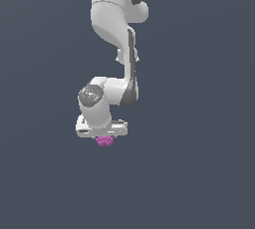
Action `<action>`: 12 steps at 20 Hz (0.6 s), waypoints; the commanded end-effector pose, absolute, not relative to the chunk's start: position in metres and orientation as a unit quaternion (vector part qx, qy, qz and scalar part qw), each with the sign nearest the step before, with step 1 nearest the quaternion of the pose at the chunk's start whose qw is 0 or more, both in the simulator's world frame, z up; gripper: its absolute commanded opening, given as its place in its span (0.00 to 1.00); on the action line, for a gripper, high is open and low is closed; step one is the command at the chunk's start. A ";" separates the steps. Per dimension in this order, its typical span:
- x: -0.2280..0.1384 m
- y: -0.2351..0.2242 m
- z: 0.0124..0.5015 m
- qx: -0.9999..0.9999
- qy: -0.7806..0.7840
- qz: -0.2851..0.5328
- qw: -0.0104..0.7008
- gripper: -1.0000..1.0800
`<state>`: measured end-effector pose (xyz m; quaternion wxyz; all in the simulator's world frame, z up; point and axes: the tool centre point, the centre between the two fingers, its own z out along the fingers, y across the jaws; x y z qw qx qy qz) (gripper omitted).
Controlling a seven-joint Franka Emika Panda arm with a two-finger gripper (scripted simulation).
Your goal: Pick up the object and move it to a goal position.
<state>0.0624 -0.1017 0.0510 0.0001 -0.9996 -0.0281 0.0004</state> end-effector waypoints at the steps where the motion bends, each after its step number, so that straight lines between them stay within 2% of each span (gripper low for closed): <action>1: 0.055 -0.104 0.056 -1.000 -0.028 0.000 0.000 0.00; 12: -0.005 -0.122 0.090 -1.000 -0.028 0.000 0.000 0.00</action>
